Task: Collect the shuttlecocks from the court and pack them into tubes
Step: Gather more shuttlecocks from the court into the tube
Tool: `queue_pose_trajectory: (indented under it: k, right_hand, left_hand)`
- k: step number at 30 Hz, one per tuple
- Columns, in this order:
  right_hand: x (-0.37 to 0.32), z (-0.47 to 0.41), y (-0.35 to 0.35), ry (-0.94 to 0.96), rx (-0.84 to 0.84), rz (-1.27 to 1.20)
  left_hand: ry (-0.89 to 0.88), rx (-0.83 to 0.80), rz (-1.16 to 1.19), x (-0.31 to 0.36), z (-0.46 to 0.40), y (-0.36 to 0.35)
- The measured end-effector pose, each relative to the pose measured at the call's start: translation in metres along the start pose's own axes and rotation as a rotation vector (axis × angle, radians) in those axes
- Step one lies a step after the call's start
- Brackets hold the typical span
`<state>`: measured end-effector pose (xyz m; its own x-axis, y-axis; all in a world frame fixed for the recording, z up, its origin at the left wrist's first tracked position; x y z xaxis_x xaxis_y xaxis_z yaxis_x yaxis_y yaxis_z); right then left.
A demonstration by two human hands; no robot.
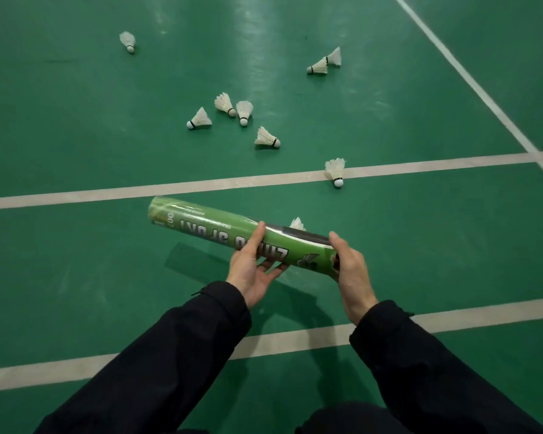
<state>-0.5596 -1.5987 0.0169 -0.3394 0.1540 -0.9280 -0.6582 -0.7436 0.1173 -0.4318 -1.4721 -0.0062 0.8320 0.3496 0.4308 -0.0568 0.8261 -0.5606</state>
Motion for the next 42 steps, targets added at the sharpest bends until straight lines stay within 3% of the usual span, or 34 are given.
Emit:
queue_pose_trajectory:
  k: [4, 6, 10, 13, 15, 18, 21, 24, 28, 33, 39, 42]
  right_hand:
    - [0.002, -0.018, -0.007, 0.133, 0.137, 0.208]
    - [0.010, -0.046, -0.014, 0.094, 0.131, 0.322]
    - [0.032, -0.101, -0.036, -0.029, -0.085, 0.611]
    - [0.051, -0.130, -0.046, -0.136, -0.181, 0.638]
    - [0.063, -0.140, -0.049, -0.145, -0.159, 0.610]
    - [0.059, -0.134, -0.048, -0.097, 0.010, 0.510]
    - [0.025, -0.107, -0.036, -0.008, 0.251, 0.102]
    - [-0.011, -0.065, -0.025, 0.086, 0.280, -0.224]
    - [-0.018, -0.022, -0.026, 0.202, 0.139, -0.076]
    - [-0.010, -0.006, -0.046, 0.246, -0.186, 0.162]
    - [-0.043, 0.001, -0.038, 0.056, -0.713, 0.549]
    - [-0.051, -0.001, -0.035, -0.012, -0.809, 0.728]
  left_hand:
    - [-0.062, 0.022, 0.134, 0.023, -0.010, 0.017]
    - [-0.080, 0.050, 0.168, 0.030, -0.011, 0.025]
    - [-0.091, 0.090, 0.136, 0.036, -0.010, 0.038]
    - [-0.111, 0.122, 0.128, 0.041, -0.010, 0.050]
    - [-0.124, 0.141, 0.131, 0.044, -0.010, 0.057]
    - [-0.143, 0.158, 0.143, 0.047, -0.009, 0.061]
    - [-0.167, 0.184, 0.198, 0.049, -0.012, 0.065]
    - [-0.182, 0.183, 0.262, 0.052, -0.015, 0.067]
    - [-0.183, 0.159, 0.292, 0.052, -0.012, 0.060]
    - [-0.158, 0.099, 0.255, 0.040, -0.005, 0.046]
    - [-0.150, 0.068, 0.086, 0.041, 0.003, 0.045]
    - [-0.143, 0.064, 0.025, 0.042, 0.005, 0.043]
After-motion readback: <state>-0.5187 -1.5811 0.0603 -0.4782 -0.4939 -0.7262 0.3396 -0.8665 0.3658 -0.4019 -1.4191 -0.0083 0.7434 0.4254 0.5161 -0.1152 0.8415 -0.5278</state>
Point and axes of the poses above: each hand's wrist, its own z-axis away from the middle knuckle, its own y-axis out of the back of the hand, x = y × z, the point moved 2 cm from there along -z, towards the middle knuckle, and after that the axes turned 9 degrees about z, right-handed, at the moved point
